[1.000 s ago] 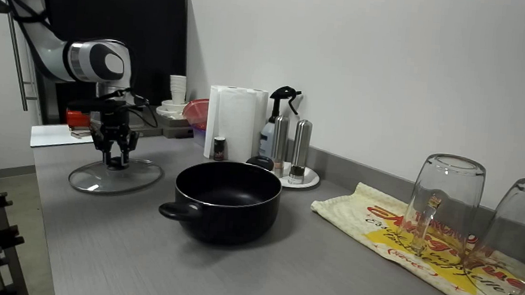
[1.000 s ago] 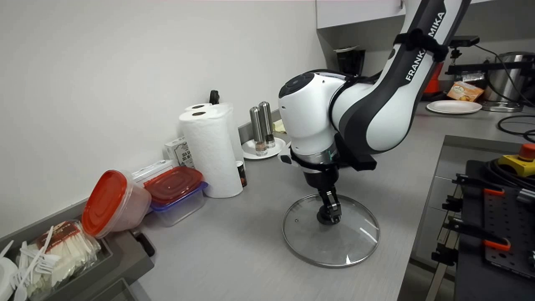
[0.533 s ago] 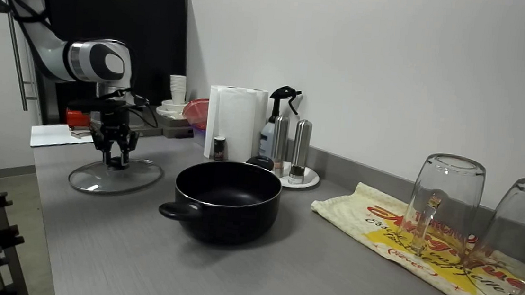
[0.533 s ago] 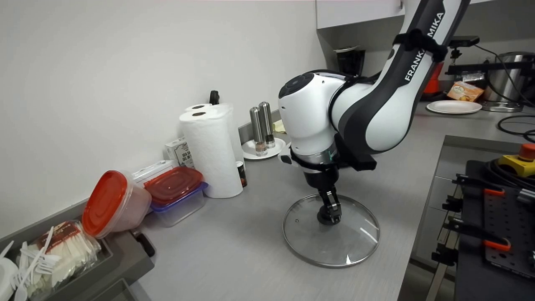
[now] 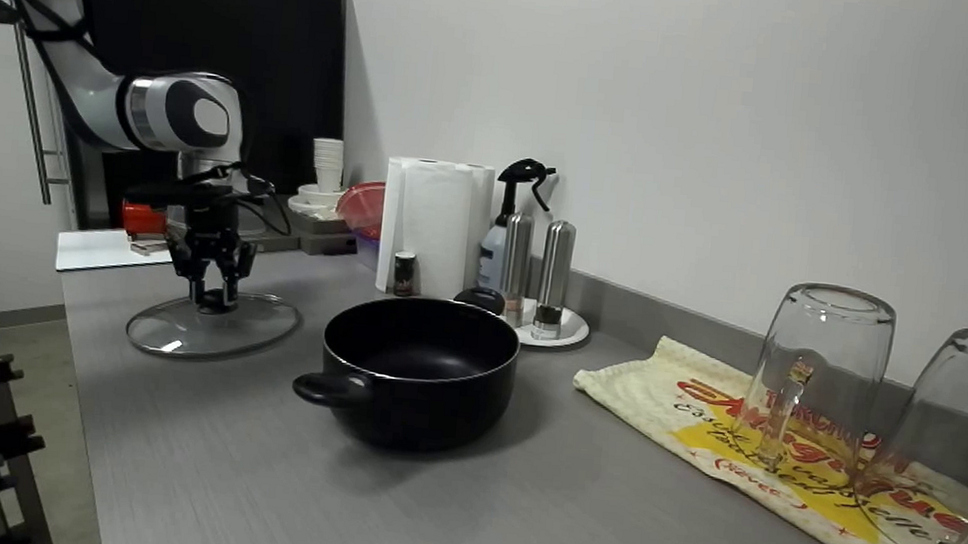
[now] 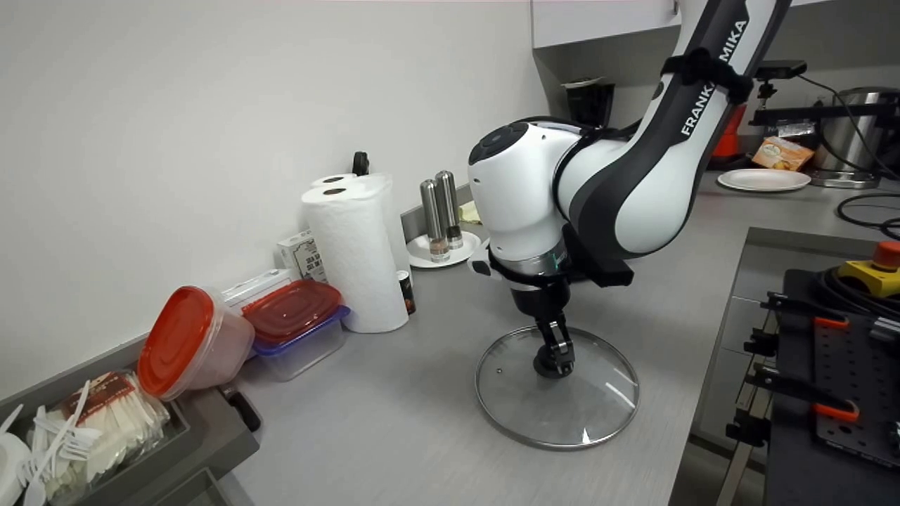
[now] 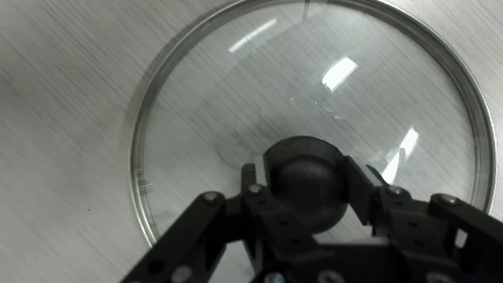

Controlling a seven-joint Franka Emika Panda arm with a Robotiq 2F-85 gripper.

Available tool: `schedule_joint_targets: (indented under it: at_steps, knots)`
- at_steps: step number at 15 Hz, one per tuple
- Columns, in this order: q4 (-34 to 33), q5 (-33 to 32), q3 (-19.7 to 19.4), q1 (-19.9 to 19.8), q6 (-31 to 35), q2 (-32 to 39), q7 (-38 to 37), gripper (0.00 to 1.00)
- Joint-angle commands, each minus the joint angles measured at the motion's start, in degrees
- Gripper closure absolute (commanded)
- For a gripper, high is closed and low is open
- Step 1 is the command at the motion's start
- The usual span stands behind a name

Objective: Pick up the lid from the pot and put it on the table.

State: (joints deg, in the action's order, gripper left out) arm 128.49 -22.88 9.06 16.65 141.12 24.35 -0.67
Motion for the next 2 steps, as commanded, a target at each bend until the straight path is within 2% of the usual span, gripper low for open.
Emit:
schedule_joint_targets:
  at_steps: [1,2]
  knots:
    - [-0.04,0.32,-0.33,0.35,-0.07,-0.06,0.24,0.51]
    - [-0.04,0.32,-0.33,0.35,-0.07,-0.06,0.25,0.51]
